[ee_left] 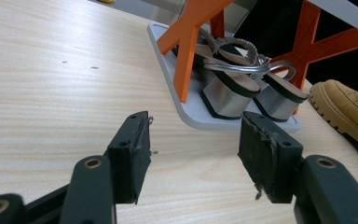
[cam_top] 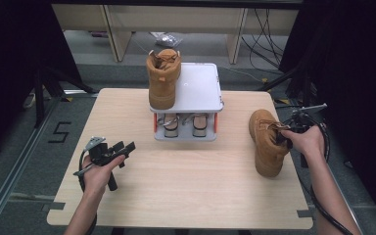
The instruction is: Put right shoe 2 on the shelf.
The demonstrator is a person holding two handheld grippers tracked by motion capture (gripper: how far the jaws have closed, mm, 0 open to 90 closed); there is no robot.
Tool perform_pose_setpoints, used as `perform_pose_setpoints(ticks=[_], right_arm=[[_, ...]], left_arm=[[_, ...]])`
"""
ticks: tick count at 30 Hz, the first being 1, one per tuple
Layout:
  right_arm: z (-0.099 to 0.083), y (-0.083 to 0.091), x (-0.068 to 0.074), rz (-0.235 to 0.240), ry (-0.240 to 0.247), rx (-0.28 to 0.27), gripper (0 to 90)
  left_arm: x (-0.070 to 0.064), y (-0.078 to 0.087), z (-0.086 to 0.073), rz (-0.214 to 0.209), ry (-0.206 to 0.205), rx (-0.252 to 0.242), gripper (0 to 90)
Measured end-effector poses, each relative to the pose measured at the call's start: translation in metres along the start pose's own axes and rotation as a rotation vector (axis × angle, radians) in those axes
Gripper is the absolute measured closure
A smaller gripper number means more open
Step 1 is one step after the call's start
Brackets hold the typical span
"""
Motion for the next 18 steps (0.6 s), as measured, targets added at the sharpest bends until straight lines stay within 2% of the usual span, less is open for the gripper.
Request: perform_pose_setpoints(ticks=[2,4,5,6,7,8,9,10,11,12,13,14,16,17,18], right_arm=[[0.001,-0.001,0.000,-0.016,-0.003,0.010,55.6],[0.002,-0.003,0.000,-0.010,0.008,0.035,56.0],[0.002,-0.004,-0.003,-0.019,0.040,0.036,56.1],[0.002,-0.005,0.001,-0.005,-0.012,0.056,56.9],[0.002,-0.006,-0.001,-0.010,0.023,0.046,57.0],[0.002,-0.008,0.000,-0.009,0.002,0.043,57.1],[0.003,-0.009,-0.007,-0.024,0.088,0.056,57.0],[0.002,-0.009,-0.001,-0.018,0.021,0.078,57.1],[0.002,-0.009,-0.003,-0.022,0.047,0.075,57.4],[0.002,-0.009,-0.001,-0.016,0.008,0.074,57.8],[0.003,-0.009,-0.005,-0.012,0.061,0.073,58.2],[0.002,-0.009,0.000,0.000,-0.022,0.087,58.6],[0.001,-0.009,-0.002,0.004,-0.032,0.096,58.5],[0.003,-0.010,-0.008,0.008,0.036,0.082,58.4],[0.002,-0.011,-0.010,0.004,0.045,0.074,58.8]], left_arm=[[0.001,0.000,0.000,0.001,0.003,0.001,42.8],[0.001,0.000,0.000,0.003,0.001,0.004,42.8],[0.000,0.000,-0.001,0.002,0.003,0.006,42.8],[0.000,-0.001,-0.001,-0.002,0.005,0.005,42.8],[0.000,-0.001,-0.002,-0.001,0.004,0.006,42.8],[0.000,-0.001,-0.002,0.000,0.001,0.007,42.8],[0.000,0.000,-0.002,0.000,0.000,0.008,42.8],[0.000,0.000,-0.002,-0.001,0.002,0.007,42.8],[0.000,0.000,-0.002,0.000,0.001,0.007,42.8],[0.000,0.000,-0.002,-0.001,-0.001,0.009,42.7],[0.000,-0.001,-0.002,-0.003,0.002,0.009,42.7],[0.000,-0.001,-0.002,-0.002,0.002,0.007,42.7],[0.000,0.000,-0.002,0.000,0.002,0.006,42.7],[-0.001,0.000,-0.002,0.000,0.002,0.005,42.7],[-0.001,0.000,-0.002,0.001,0.000,0.006,42.7]])
Point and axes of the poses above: each handheld gripper's, and its own axes: y roughly backward along the jaws, z roughly out of its top, x roughly to its left, the point moved 5 cm from there along -y, roughly forward along the jaws, and after that the axes turned 5 degrees about z, right-handed, at the moved point
